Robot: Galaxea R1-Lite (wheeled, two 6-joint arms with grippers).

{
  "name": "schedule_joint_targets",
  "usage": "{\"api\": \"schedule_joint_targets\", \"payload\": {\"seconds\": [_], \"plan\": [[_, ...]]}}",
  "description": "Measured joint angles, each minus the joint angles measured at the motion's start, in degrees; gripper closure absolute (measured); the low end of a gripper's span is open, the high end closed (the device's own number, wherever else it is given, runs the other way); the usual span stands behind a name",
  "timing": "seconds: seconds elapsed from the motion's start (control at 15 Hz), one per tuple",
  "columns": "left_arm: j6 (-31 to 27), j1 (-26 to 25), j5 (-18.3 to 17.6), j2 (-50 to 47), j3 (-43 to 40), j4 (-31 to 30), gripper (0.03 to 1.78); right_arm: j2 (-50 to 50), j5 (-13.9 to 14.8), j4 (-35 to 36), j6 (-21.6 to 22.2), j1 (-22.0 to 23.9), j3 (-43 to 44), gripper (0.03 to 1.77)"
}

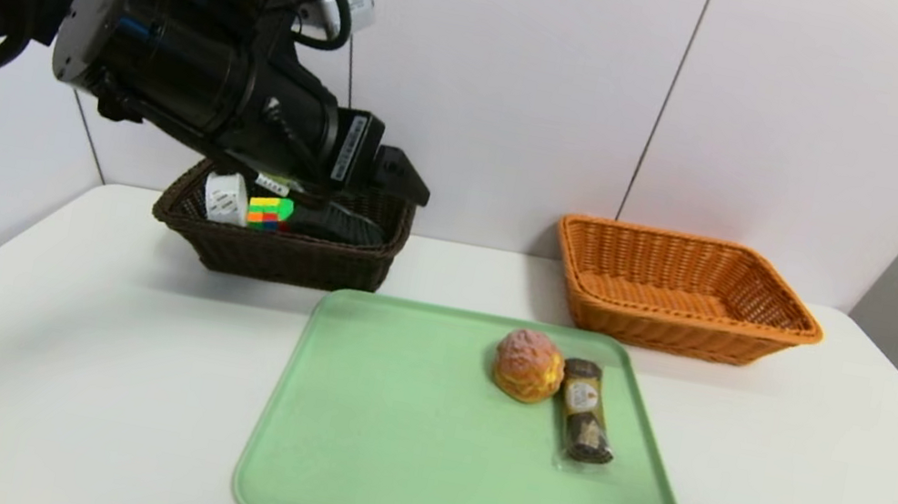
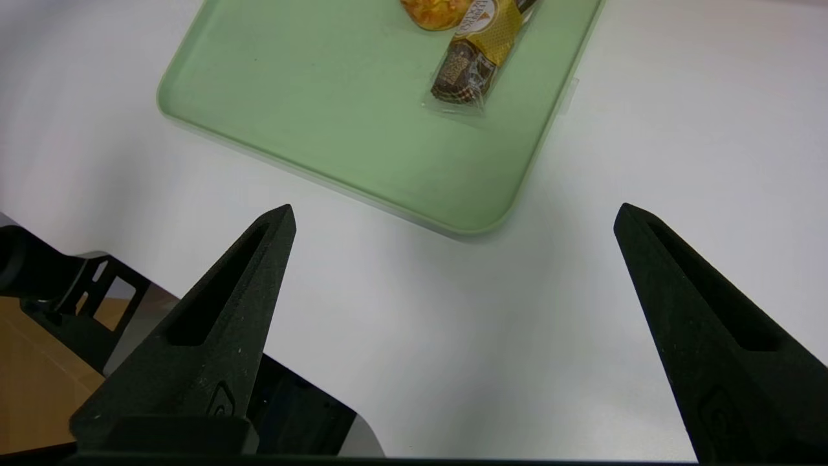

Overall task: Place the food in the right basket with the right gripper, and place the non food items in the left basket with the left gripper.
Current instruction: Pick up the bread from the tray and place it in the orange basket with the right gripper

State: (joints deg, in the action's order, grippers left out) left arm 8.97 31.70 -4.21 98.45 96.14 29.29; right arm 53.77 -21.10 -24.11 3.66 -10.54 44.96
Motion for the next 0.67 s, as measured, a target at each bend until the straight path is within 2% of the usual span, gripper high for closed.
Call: {"api": "schedule_joint_targets", "payload": {"seconds": [0.4, 0.67], "plan": [[-0.5, 2.9, 1.9, -11.4, -21.9, -1.2, 0.12, 8.8, -0.4, 0.0, -3.7, -0.6, 7.6, 0.10], [-1.3, 3.3, 2.9, -18.3, -27.4, -1.2, 0.12, 18.6, -0.4, -0.7, -5.9, -3.4, 16.0, 0.10]]}}
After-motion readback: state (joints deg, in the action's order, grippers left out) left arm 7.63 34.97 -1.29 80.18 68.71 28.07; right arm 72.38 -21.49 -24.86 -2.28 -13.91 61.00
